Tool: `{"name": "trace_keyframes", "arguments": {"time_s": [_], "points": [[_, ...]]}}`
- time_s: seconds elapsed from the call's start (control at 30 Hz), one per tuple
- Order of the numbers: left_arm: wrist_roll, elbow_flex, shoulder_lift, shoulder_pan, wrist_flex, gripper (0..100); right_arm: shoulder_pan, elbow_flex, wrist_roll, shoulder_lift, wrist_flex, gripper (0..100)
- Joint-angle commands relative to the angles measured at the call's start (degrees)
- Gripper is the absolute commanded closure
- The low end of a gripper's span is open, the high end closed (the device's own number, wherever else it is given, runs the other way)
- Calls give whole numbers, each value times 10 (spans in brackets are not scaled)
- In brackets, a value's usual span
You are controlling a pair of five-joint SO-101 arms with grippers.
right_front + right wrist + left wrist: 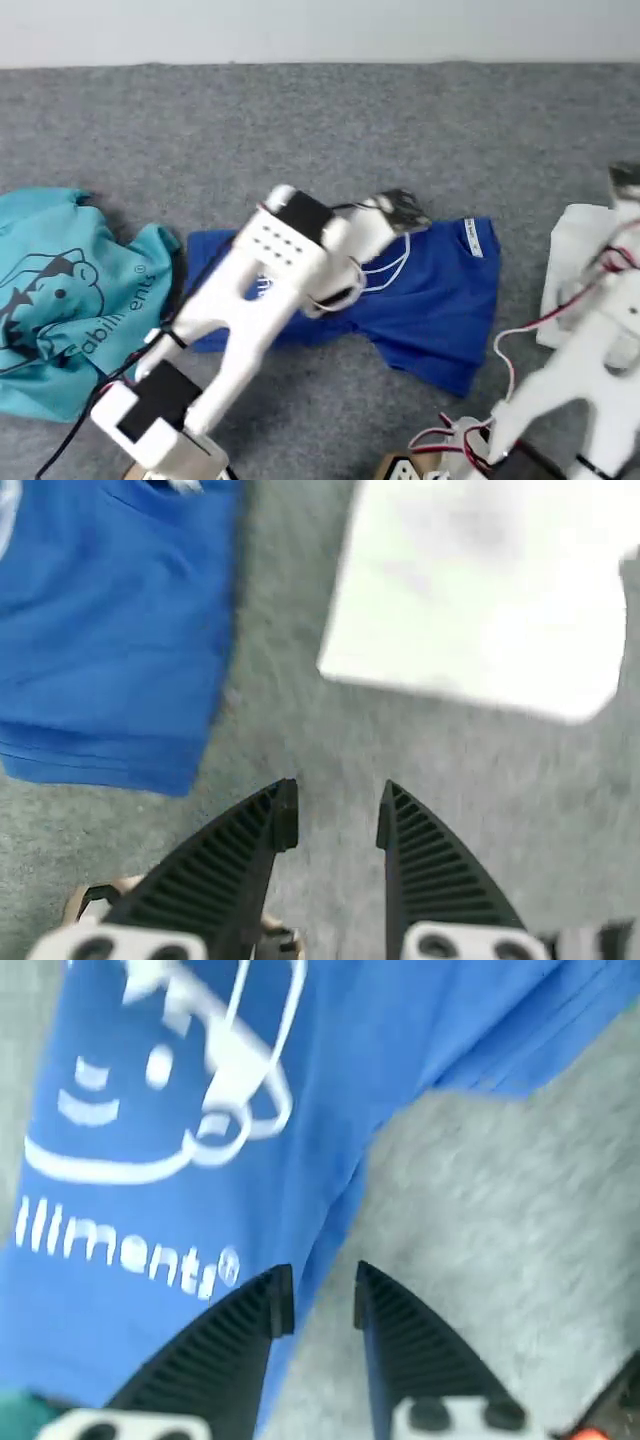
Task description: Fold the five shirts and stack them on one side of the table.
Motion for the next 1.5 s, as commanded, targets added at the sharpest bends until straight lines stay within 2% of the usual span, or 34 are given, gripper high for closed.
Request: {"name": "trace_keyframes", "arguments": {"time_s": [0.0,0.1,0.2,0.53,0.63,1.03,1.13,1.27,1.47], "points": [[6,-21,-28,59,-46,883,58,0,-3,-20,17,939],[6,-20,-26,105,-75,881,90,2,-2,-21,16,987],[7,-32,10,142,-85,881,116,2,-2,-21,20,988],[4,-221,178,207,-32,880,189,1,-1,-22,21,988],[3,-264,222,212,-29,880,213,1,3,-22,21,988],[-18,-359,357,215,-25,885,318,0,92,-22,22,988],[-18,-388,387,215,-25,899,332,-1,98,-22,22,988],[-17,-431,405,215,-12,986,346,-1,103,-22,22,988],[-17,-475,409,224,25,985,347,-1,103,-22,22,988]]}}
